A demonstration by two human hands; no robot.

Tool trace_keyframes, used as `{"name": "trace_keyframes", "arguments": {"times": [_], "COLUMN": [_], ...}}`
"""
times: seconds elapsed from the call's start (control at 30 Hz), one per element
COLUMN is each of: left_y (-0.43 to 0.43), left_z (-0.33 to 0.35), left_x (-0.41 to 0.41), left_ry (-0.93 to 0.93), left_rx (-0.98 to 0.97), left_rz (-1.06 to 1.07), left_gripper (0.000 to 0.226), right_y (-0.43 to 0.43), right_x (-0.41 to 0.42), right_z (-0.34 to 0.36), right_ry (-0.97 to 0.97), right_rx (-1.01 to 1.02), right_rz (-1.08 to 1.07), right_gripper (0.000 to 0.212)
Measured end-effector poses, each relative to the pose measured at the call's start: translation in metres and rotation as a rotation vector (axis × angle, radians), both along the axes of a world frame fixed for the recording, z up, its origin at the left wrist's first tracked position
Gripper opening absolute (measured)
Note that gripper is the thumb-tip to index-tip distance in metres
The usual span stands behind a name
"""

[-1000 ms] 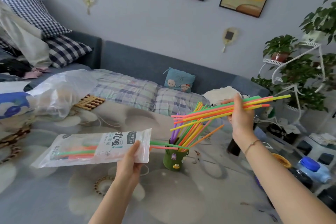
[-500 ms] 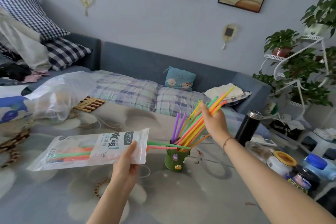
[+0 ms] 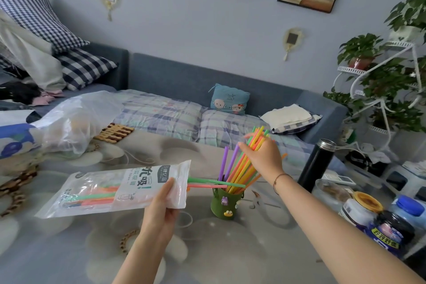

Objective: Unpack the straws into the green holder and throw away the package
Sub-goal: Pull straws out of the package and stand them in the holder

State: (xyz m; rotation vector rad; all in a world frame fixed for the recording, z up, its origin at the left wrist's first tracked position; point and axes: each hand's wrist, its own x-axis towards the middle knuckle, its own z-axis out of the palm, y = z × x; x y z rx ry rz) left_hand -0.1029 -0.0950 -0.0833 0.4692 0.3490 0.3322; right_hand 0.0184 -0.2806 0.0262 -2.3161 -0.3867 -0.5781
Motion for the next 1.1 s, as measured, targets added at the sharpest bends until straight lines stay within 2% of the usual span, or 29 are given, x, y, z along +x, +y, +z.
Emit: {"name": "trace_keyframes", "arguments": {"times": [0.03, 0.1, 0.17, 0.33, 0.43, 0.5, 0.63, 0.73, 0.8, 0.9, 1.03, 1.1], "left_y": [0.000, 0.000, -0.001, -0.001, -0.002, -0.003, -0.002, -0.004, -0.006, -0.009, -0.015, -0.020], "left_z": [0.000, 0.001, 0.002, 0.000, 0.000, -0.001, -0.004, -0.004, -0.004, -0.003, 0.000, 0.001], "left_x": [0.000, -0.001, 0.000, 0.001, 0.002, 0.002, 0.004, 0.005, 0.005, 0.002, -0.006, -0.011], "left_ry": [0.002, 0.009, 0.020, 0.031, 0.031, 0.032, 0.034, 0.058, 0.063, 0.070, 0.056, 0.049], "left_rx": [0.000, -0.002, -0.005, -0.009, -0.002, -0.006, -0.012, -0.008, 0.000, 0.020, 0.092, 0.189], "left_rz": [0.005, 0.015, 0.012, 0.018, 0.019, 0.012, 0.001, 0.009, 0.016, 0.022, 0.067, 0.072], "left_gripper": [0.047, 0.047, 0.047, 0.049, 0.049, 0.049, 0.048, 0.048, 0.048, 0.046, 0.043, 0.036], "right_y": [-0.001, -0.004, -0.006, -0.014, -0.022, -0.030, -0.037, -0.037, -0.033, -0.020, -0.005, 0.001], "right_x": [-0.002, -0.002, 0.000, 0.009, 0.016, 0.018, -0.004, -0.038, -0.063, -0.091, -0.101, -0.097], "right_z": [0.004, 0.010, 0.012, 0.007, 0.012, 0.015, 0.005, -0.014, -0.037, -0.083, -0.119, -0.116], "right_ry": [-0.095, -0.210, -0.244, -0.119, -0.192, -0.236, -0.368, -0.537, -0.569, -0.309, 0.255, 0.536], "right_rx": [0.020, 0.086, 0.110, -0.209, -0.475, -0.503, -0.167, 0.075, 0.193, 0.545, 1.033, 1.275], "right_rz": [-0.016, -0.005, 0.033, 0.059, -0.026, -0.071, 0.010, 0.042, 0.043, 0.011, -0.117, -0.040], "right_gripper": [0.026, 0.055, 0.067, 0.043, 0.051, 0.059, 0.052, 0.029, 0.014, 0.009, 0.025, 0.031]}}
